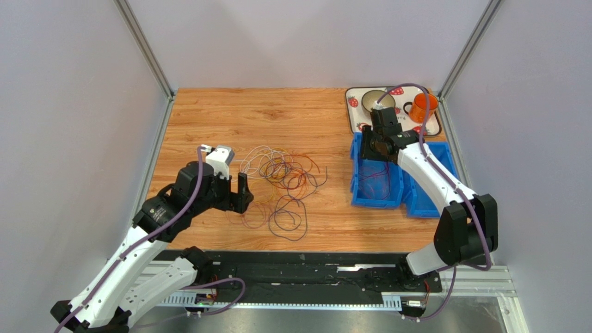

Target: Untangle the cables

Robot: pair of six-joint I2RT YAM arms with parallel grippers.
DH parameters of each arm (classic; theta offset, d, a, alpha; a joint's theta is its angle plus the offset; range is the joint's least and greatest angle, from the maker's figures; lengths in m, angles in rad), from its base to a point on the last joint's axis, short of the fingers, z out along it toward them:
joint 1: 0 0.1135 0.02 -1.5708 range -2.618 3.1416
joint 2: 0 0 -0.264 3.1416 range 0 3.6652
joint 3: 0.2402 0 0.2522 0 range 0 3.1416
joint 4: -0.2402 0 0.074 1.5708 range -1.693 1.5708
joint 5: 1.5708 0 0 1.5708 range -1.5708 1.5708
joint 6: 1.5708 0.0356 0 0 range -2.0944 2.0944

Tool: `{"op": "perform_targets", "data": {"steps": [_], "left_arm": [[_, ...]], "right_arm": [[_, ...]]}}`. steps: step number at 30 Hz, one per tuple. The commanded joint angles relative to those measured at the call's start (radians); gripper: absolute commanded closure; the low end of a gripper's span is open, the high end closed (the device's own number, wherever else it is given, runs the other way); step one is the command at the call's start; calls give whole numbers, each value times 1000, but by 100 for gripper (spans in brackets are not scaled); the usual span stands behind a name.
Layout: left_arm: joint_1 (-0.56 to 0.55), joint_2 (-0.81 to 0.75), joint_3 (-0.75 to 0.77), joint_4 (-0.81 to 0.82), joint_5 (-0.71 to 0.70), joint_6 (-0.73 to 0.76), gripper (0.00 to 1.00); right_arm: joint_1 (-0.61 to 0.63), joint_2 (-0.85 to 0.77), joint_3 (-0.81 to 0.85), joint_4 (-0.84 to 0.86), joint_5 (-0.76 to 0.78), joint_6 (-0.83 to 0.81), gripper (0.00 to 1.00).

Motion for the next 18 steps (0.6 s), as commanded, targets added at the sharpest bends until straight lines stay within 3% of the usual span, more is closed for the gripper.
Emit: {"op": "perform_targets", "data": {"steps": [1, 7, 12, 15, 18], "left_arm": [[-5, -4, -3, 40, 18, 21, 6], [-6, 4, -1, 43, 12, 27, 6], [-6, 35, 6, 34, -4, 21, 5], [-5, 51, 3, 40, 26, -11, 7], [-5, 51, -76, 150, 122, -82, 10]], "right_arm": [[-4, -110, 66, -47, 35, 10, 55], [16, -206, 39, -52, -87, 45, 53], [105, -265, 8, -72, -95, 79, 53], [168, -303, -24, -75, -101, 106, 53], [226, -329, -59, -78, -100, 128, 53]]}}
